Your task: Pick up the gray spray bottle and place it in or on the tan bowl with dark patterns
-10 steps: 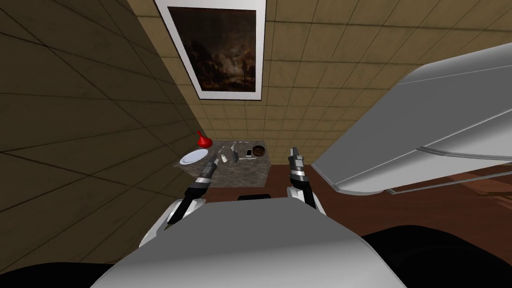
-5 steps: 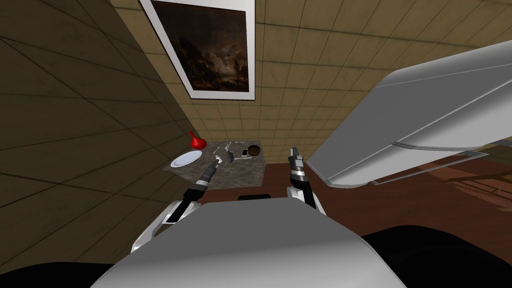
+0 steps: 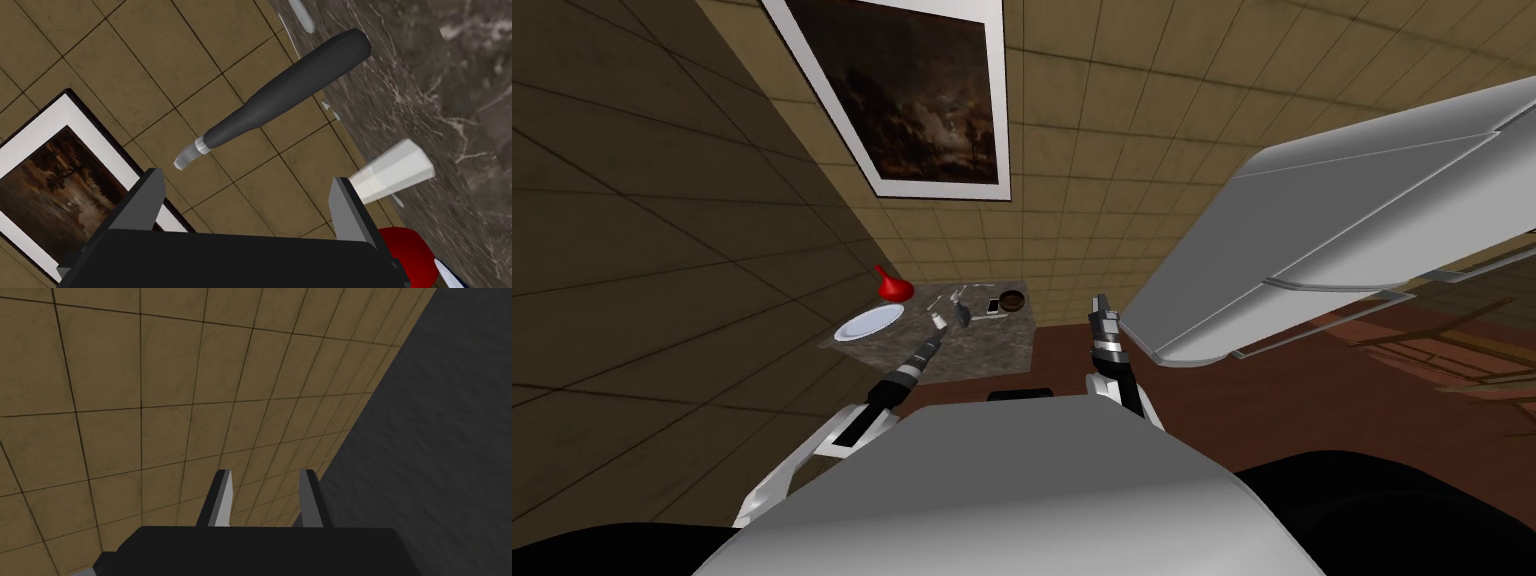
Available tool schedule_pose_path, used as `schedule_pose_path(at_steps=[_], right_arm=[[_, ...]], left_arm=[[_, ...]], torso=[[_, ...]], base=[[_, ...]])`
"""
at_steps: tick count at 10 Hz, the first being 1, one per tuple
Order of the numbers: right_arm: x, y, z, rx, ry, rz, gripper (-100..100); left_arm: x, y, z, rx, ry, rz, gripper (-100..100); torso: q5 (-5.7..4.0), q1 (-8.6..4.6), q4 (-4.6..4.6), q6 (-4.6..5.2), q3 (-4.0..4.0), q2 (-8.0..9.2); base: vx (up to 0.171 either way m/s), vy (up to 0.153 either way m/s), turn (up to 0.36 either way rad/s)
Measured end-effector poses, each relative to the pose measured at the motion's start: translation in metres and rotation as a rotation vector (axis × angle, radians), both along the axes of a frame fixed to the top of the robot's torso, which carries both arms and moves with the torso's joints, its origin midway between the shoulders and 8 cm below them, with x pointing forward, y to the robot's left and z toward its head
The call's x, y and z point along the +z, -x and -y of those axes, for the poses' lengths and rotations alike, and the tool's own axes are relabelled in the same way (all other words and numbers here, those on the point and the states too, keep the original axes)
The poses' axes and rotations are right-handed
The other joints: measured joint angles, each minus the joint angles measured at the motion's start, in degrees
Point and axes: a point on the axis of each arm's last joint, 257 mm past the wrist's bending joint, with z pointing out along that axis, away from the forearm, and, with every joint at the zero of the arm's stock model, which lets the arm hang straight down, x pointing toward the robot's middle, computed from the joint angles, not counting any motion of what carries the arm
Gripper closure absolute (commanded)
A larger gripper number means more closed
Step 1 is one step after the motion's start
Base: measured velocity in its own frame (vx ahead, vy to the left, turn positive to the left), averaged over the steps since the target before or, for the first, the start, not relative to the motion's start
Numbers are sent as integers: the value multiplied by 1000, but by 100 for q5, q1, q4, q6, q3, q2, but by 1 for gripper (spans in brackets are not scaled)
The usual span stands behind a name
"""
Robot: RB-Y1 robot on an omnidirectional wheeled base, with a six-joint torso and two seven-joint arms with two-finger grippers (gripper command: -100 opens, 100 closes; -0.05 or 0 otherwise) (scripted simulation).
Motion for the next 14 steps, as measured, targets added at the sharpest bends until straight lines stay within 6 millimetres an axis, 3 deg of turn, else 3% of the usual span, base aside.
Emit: schedule_pose_path(at_steps=[2, 7, 14], right_arm=[[0, 0, 0, 0, 0, 0, 0], [0, 0, 0, 0, 0, 0, 0], [0, 0, 0, 0, 0, 0, 0]], left_arm=[[-21, 7, -19, 2, -81, -70, -100], [-39, 7, -56, -4, -274, -176, -100], [-33, -4, -116, -14, -582, -264, -100]], torso=[[0, -1, -1, 0, -4, -7], [0, 2, -3, -1, -10, -17], [0, 5, -5, -1, -13, -23]], base=[[17, -65, -56], [26, -64, -44], [41, -69, -30]])
